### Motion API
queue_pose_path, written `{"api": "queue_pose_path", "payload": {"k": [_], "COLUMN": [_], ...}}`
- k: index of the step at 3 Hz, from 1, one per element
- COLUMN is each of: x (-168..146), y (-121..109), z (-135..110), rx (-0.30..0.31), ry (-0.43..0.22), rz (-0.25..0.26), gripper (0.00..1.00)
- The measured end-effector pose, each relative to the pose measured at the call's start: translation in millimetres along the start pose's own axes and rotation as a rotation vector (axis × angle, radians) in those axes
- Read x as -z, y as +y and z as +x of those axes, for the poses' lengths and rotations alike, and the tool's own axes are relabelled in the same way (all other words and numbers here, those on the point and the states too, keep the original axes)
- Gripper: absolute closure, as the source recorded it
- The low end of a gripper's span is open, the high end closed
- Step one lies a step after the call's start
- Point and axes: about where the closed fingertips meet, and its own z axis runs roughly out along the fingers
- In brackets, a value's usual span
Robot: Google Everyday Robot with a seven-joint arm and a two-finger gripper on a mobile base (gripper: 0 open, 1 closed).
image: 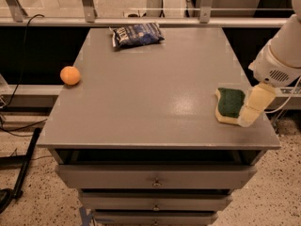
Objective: Move sponge near blue chip bag
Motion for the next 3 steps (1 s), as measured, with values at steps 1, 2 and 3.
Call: {"api": "queue_pose_path", "payload": {"k": [1,2,3], "x": [-29,-45,-50], "y": [-6,-6,-4], "z": [11,12,5], "rx": [-0.030,-0.052,-0.064], "ry": [-0.010,-0.026,-0.042], "rz": [-0.033,-0.074,-0.111], "gripper": [0.00,0.15,0.39]}}
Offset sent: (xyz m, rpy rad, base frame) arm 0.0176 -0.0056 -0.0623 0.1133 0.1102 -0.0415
